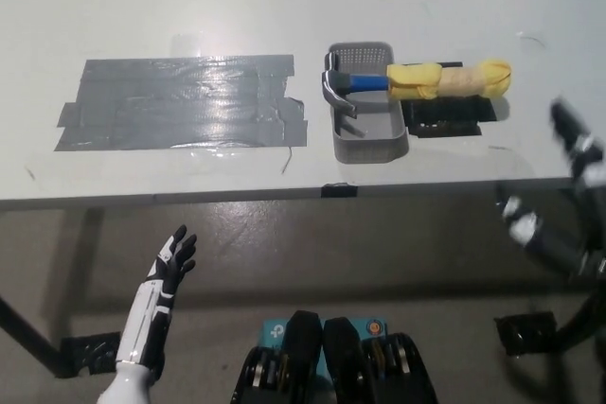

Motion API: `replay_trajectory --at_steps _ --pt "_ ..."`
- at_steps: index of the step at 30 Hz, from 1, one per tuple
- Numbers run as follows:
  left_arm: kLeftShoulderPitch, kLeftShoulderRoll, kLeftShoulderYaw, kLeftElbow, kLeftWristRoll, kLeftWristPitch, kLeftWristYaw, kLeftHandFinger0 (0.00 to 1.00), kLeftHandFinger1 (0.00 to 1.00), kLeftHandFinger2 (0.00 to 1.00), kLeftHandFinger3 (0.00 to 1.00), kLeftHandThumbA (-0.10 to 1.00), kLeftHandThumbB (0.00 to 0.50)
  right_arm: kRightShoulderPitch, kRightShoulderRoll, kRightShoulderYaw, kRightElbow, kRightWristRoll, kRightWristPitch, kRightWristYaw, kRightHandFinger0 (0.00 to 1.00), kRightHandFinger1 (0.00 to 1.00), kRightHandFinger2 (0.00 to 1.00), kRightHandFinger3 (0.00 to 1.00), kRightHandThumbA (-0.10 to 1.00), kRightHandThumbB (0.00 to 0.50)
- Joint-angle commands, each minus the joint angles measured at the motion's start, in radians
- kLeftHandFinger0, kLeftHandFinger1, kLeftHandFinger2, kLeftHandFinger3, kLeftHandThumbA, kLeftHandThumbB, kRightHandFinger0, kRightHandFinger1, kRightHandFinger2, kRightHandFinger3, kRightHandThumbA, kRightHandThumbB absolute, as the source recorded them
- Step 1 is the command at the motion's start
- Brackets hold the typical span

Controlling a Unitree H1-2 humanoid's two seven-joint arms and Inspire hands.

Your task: The robot picks the hammer placed on top of the gray container with right hand and places it on the grey area of the desk

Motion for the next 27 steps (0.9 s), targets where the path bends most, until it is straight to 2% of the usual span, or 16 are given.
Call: replay_trajectory --at_steps 1,4,6,7,8,10,15,17,19,20,21,22,23,26,27 --pt "-0.012 0.000 -0.001 -0.036 0.013 -0.043 0.008 1.00 1.00 1.00 1.00 1.00 0.238 -0.221 -0.140 0.027 0.013 -0.077 0.225 0.128 1.00 1.00 1.00 1.00 0.77 0.271" --pt "-0.006 0.004 0.001 -0.046 0.008 -0.031 0.003 1.00 1.00 1.00 1.00 1.00 0.237 -0.377 -0.214 0.084 0.113 -0.101 0.315 0.198 1.00 1.00 1.00 1.00 0.81 0.275" --pt "-0.005 0.008 0.002 -0.051 0.005 -0.030 -0.001 1.00 1.00 1.00 1.00 1.00 0.234 -0.505 -0.272 0.149 0.208 -0.134 0.415 0.283 1.00 1.00 1.00 1.00 0.91 0.311" --pt "-0.008 0.009 0.003 -0.049 0.005 -0.030 -0.001 1.00 1.00 1.00 1.00 1.00 0.235 -0.553 -0.289 0.175 0.254 -0.140 0.437 0.308 1.00 1.00 1.00 1.00 0.92 0.319" --pt "-0.009 0.010 0.003 -0.047 0.004 -0.031 -0.002 1.00 1.00 1.00 1.00 1.00 0.238 -0.610 -0.310 0.213 0.317 -0.158 0.439 0.345 1.00 1.00 1.00 1.00 0.92 0.312" --pt "-0.011 0.010 0.001 -0.047 0.009 -0.031 -0.002 1.00 1.00 1.00 1.00 1.00 0.240 -0.701 -0.327 0.270 0.433 -0.177 0.428 0.390 1.00 1.00 1.00 1.00 0.94 0.343" --pt "-0.012 0.009 0.001 -0.043 0.015 -0.038 0.002 1.00 1.00 1.00 1.00 1.00 0.241 -0.842 -0.332 0.386 0.614 -0.229 0.411 0.448 1.00 1.00 1.00 1.00 1.00 0.357" --pt "-0.013 0.008 0.002 -0.039 0.006 -0.044 0.000 1.00 1.00 1.00 1.00 1.00 0.237 -0.920 -0.311 0.452 0.743 -0.265 0.391 0.471 1.00 1.00 1.00 1.00 1.00 0.384" --pt "-0.011 0.008 0.002 -0.045 0.005 -0.040 0.000 1.00 1.00 1.00 1.00 1.00 0.233 -0.971 -0.291 0.482 0.835 -0.248 0.375 0.501 1.00 1.00 1.00 1.00 1.00 0.372" --pt "-0.012 0.009 0.002 -0.046 0.007 -0.038 -0.001 1.00 1.00 1.00 1.00 1.00 0.227 -1.001 -0.280 0.508 0.882 -0.259 0.382 0.515 1.00 1.00 1.00 1.00 1.00 0.400" --pt "-0.014 0.009 0.001 -0.044 0.003 -0.040 -0.003 1.00 1.00 1.00 1.00 1.00 0.228 -1.021 -0.269 0.519 0.913 -0.253 0.381 0.526 1.00 1.00 1.00 1.00 1.00 0.402" --pt "-0.014 0.008 0.002 -0.044 -0.002 -0.037 -0.005 1.00 1.00 1.00 1.00 1.00 0.238 -1.044 -0.258 0.529 0.951 -0.227 0.366 0.565 1.00 1.00 1.00 1.00 1.00 0.344" --pt "-0.015 0.008 0.002 -0.044 -0.002 -0.036 -0.005 1.00 1.00 1.00 1.00 1.00 0.239 -1.056 -0.253 0.536 0.972 -0.216 0.356 0.580 1.00 1.00 1.00 1.00 1.00 0.308" --pt "-0.012 0.006 0.003 -0.046 -0.002 -0.031 -0.002 1.00 1.00 1.00 1.00 1.00 0.251 -1.102 -0.225 0.564 1.068 -0.213 0.291 0.601 1.00 1.00 1.00 1.00 1.00 0.261" --pt "-0.012 0.007 0.003 -0.044 0.000 -0.034 -0.002 1.00 1.00 1.00 1.00 1.00 0.239 -1.118 -0.211 0.577 1.111 -0.222 0.284 0.600 1.00 1.00 1.00 1.00 1.00 0.272"
